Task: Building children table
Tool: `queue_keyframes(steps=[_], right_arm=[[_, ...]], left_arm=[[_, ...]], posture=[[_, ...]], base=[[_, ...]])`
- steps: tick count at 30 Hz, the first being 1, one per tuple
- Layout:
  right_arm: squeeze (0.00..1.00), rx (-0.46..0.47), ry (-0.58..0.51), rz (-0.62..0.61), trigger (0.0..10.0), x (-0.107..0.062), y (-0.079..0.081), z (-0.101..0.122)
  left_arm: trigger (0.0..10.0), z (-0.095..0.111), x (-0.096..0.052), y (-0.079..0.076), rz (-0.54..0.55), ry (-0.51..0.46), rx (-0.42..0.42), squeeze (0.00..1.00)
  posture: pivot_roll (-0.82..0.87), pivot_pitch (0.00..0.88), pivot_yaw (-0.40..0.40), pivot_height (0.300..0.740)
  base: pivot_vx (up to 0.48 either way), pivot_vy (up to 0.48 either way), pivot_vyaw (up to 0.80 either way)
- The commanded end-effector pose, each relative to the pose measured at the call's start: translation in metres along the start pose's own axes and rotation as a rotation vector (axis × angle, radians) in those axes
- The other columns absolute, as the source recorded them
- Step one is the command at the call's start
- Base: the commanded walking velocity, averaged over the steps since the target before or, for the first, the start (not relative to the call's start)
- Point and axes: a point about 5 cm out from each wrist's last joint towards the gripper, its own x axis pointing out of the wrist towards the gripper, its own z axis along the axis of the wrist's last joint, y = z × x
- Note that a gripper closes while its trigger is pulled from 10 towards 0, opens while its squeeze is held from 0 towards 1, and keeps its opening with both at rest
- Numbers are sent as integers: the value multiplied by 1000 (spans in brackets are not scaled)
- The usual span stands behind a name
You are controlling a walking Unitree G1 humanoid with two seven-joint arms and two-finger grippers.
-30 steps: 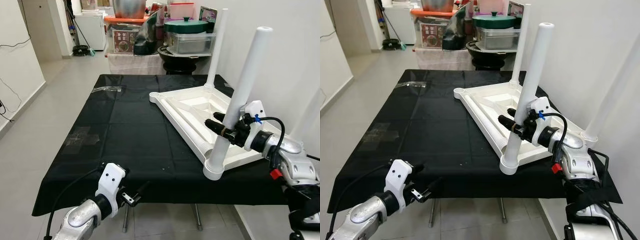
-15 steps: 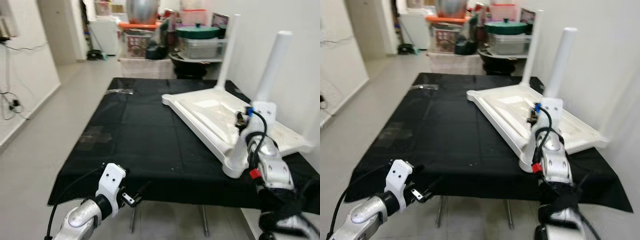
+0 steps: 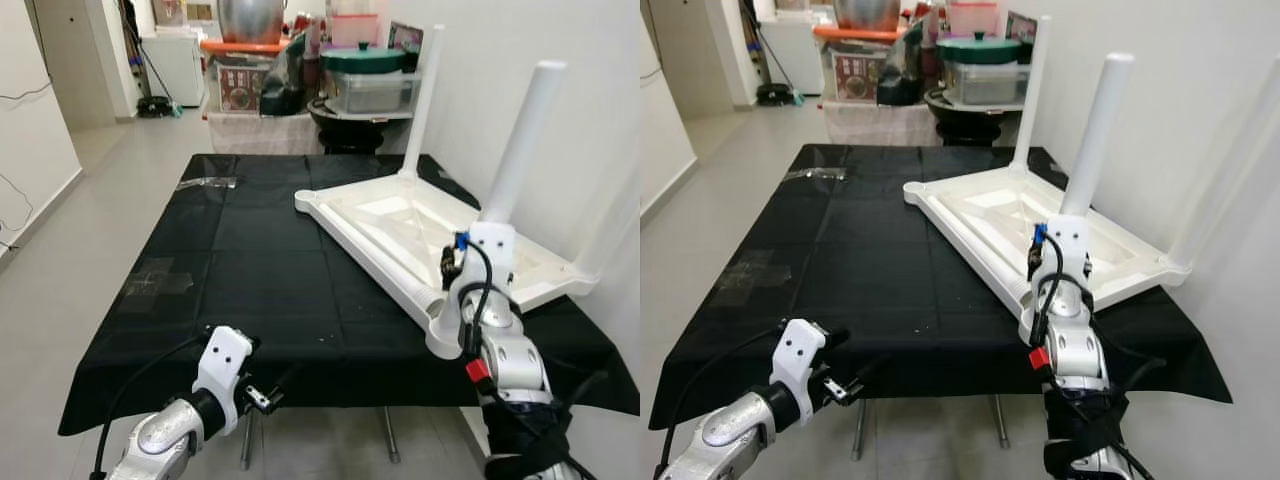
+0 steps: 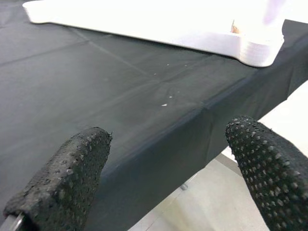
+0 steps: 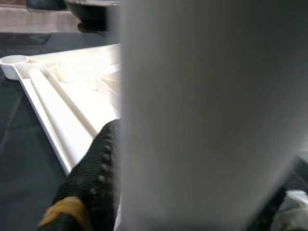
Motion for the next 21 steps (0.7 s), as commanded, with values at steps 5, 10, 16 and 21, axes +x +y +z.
queue_keyframes(steps=[5,10,16,21], right_arm=[[0,-21,-29,291,10000,3,6,13],[0,-191,-148,788,10000,-17,-3,17],[0,-265,-126,981,8353,-14,-10,20],[0,-223,-133,967,0,-8,-7,22]], left_arm=[[10000,-3,-2,-1,3,15,-6,0],[10000,-2,-1,0,-7,15,-4,0],[10000,-1,0,2,-6,12,6,0],[10000,-1,-1,2,-4,11,7,0]], posture=[[59,0,-59,740],[57,0,-55,740],[65,0,-58,740],[69,0,-60,740]], base=[[0,0,0],[0,0,0],[0,0,0],[0,0,0]])
